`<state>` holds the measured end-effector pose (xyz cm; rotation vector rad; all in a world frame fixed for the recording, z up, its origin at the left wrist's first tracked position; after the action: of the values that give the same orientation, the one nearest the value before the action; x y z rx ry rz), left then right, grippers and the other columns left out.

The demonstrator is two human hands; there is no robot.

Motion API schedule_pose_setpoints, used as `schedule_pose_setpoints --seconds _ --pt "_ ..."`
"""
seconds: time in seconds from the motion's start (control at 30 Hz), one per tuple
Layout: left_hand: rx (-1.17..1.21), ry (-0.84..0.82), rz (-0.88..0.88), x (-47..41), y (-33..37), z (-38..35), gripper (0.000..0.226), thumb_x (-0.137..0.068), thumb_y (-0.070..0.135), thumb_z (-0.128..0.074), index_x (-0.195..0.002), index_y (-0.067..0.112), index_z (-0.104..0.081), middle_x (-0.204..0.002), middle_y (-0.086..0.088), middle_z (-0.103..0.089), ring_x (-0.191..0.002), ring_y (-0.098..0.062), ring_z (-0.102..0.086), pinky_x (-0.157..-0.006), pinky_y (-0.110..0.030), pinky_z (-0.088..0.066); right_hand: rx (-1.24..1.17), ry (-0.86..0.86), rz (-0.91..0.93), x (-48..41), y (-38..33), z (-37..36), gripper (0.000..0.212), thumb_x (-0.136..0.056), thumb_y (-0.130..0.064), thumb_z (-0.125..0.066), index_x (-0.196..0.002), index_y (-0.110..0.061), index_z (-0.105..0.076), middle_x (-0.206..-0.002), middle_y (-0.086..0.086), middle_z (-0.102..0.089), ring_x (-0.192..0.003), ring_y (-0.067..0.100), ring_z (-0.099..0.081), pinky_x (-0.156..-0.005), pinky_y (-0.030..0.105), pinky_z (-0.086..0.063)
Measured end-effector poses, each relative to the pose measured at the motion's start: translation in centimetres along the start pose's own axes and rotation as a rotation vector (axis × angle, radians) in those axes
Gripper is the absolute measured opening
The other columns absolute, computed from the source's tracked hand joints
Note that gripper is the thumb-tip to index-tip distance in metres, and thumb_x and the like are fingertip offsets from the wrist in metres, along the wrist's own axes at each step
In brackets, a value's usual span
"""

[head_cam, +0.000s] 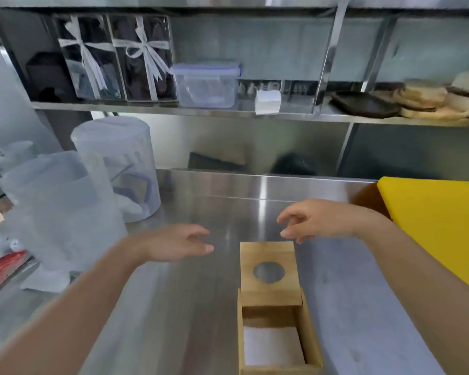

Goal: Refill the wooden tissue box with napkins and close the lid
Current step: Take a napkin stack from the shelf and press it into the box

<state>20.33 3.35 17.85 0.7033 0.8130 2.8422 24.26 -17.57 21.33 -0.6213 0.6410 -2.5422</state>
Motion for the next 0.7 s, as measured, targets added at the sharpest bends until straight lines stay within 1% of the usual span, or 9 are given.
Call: schedule_pose_setpoints --seconds 0.07,0.13,0.23,0.33,0.47,0.53,0.6,0.63,0.7 --pt "-0.033 0.025 -0.049 -0.9 2.4 4.4 0.052 -0.088 0.047 -0.052 -0.135 0.029 -0.04 -0.127 0.011 -0.044 -0.113 -0.004 -0.041 -0.089 -0.017 -0.035 0.002 0.021 -0.01 -0.9 -0.6 2.6 0.04 -0.087 -0.036 -0.059 -0.123 -0.019 -0.054 -0.105 0.002 -0.066 -0.091 0.02 -0.067 -0.08 0.03 -0.052" --pt "-0.073 0.063 -0.106 -2.2 5.0 8.5 0.05 -0.088 0.046 -0.052 -0.134 0.028 -0.043 -0.125 0.013 -0.045 -0.116 -0.005 -0.042 -0.096 -0.02 -0.031 0.018 0.051 -0.019 -1.8 -1.2 5.5 0.039 -0.087 -0.036 -0.059 -0.123 -0.02 -0.054 -0.098 -0.005 -0.065 -0.086 0.016 -0.067 -0.076 0.028 -0.051" --pt "-0.12 0.118 -0.181 -5.1 8.3 13.9 0.049 -0.089 0.044 -0.053 -0.132 0.022 -0.047 -0.125 0.005 -0.055 -0.116 -0.012 -0.052 -0.1 -0.025 -0.037 0.051 0.109 -0.029 -3.5 -1.8 10.3 0.039 -0.088 -0.034 -0.058 -0.123 -0.016 -0.054 -0.089 -0.009 -0.062 -0.078 0.011 -0.064 -0.073 0.027 -0.052" --pt "-0.106 0.138 -0.21 -8.5 10.3 18.0 0.048 -0.088 0.046 -0.052 -0.13 0.023 -0.046 -0.122 0.001 -0.06 -0.107 -0.013 -0.059 -0.101 -0.032 -0.04 0.057 0.174 -0.042 -5.4 -1.9 14.9 0.038 -0.09 -0.031 -0.056 -0.124 -0.014 -0.053 -0.091 -0.005 -0.062 -0.076 0.01 -0.062 -0.072 0.025 -0.052" --pt "-0.02 0.099 -0.195 -12.7 11.5 21.2 0.047 -0.089 0.045 -0.051 -0.131 0.024 -0.044 -0.126 0.003 -0.054 -0.105 -0.013 -0.059 -0.094 -0.03 -0.043 0.041 0.242 -0.064 -8.3 -1.1 19.8 0.033 -0.091 -0.031 -0.055 -0.121 -0.016 -0.054 -0.095 -0.006 -0.063 -0.081 0.009 -0.063 -0.076 0.024 -0.053" --pt "0.001 0.136 -0.186 -14.6 11.9 22.8 0.044 -0.089 0.045 -0.052 -0.126 0.023 -0.049 -0.122 0.002 -0.056 -0.101 -0.014 -0.061 -0.094 -0.033 -0.045 0.022 0.27 -0.071 -9.9 -0.4 21.7 0.029 -0.091 -0.029 -0.055 -0.117 -0.015 -0.055 -0.1 -0.003 -0.064 -0.083 0.011 -0.064 -0.078 0.026 -0.053" --pt "0.076 0.23 -0.205 -16.2 12.3 24.7 0.035 -0.089 0.042 -0.054 -0.116 0.019 -0.056 -0.111 0.001 -0.062 -0.096 -0.014 -0.063 -0.092 -0.034 -0.045 -0.001 0.327 -0.075 -11.6 0.5 23.4 0.024 -0.091 -0.028 -0.055 -0.112 -0.015 -0.058 -0.102 0.001 -0.064 -0.083 0.014 -0.064 -0.079 0.028 -0.054" --pt "0.154 0.292 -0.22 -17.0 12.6 25.6 0.03 -0.089 0.038 -0.054 -0.11 0.017 -0.058 -0.104 0.0 -0.064 -0.092 -0.014 -0.063 -0.086 -0.032 -0.047 -0.014 0.371 -0.076 -12.5 1.1 24.2 0.022 -0.091 -0.027 -0.055 -0.109 -0.015 -0.06 -0.1 0.001 -0.065 -0.084 0.015 -0.065 -0.079 0.028 -0.054" --pt "0.362 0.43 -0.245 -18.7 12.8 27.0 0.019 -0.091 0.031 -0.054 -0.096 0.013 -0.06 -0.092 -0.002 -0.066 -0.078 -0.014 -0.064 -0.068 -0.023 -0.048 -0.071 0.486 -0.086 -14.3 2.4 25.6 0.017 -0.092 -0.025 -0.055 -0.103 -0.014 -0.062 -0.096 0.002 -0.065 -0.085 0.018 -0.065 -0.079 0.03 -0.055"
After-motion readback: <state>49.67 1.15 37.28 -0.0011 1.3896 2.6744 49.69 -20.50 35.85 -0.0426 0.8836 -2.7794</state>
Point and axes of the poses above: each hand's wrist, its own x-axis away from the middle knuckle, its own z-axis out of the back of the hand, y = z × x, the point moved 9 cm from there along -x, towards the middle knuckle
